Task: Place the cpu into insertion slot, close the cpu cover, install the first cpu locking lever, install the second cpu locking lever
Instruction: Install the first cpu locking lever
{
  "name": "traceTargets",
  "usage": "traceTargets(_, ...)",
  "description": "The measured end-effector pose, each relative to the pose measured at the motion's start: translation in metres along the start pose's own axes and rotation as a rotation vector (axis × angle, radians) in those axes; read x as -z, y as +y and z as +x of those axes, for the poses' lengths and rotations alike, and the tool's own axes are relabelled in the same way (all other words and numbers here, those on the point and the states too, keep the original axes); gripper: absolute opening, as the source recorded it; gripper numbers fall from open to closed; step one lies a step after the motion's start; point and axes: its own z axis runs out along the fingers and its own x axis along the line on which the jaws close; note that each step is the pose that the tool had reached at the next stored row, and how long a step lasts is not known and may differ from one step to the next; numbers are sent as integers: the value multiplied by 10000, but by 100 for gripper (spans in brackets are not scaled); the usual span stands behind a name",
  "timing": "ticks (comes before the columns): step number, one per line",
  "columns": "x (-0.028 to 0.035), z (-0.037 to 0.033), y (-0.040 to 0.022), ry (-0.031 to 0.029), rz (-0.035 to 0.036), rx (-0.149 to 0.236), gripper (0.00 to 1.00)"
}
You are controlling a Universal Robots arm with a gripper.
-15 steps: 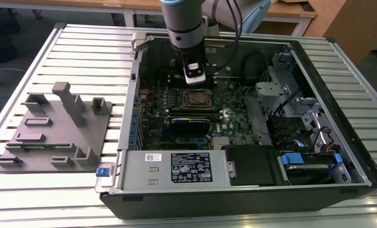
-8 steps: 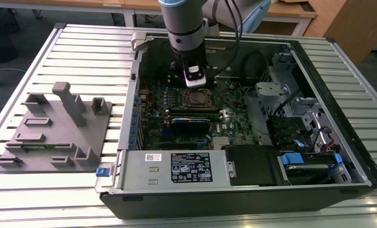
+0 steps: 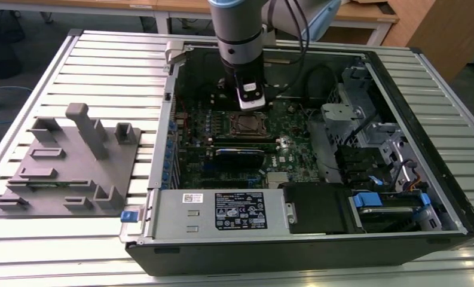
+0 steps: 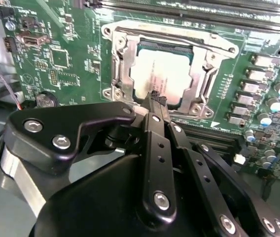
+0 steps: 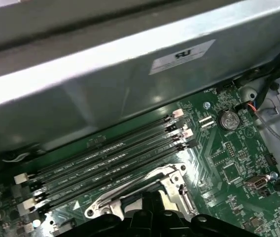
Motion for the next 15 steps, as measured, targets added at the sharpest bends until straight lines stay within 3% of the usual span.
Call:
traceTargets(1,-2,-9,4,1,36,5,11)
traceTargets(6,-3,-10,5,13,48,7,11)
traceTargets(7,-5,-12,6,108,90,-3,11)
traceTargets(12,-17,-19,7,900,456,-98,11)
traceTargets(15,-16,-20,7,958,485,-104,11)
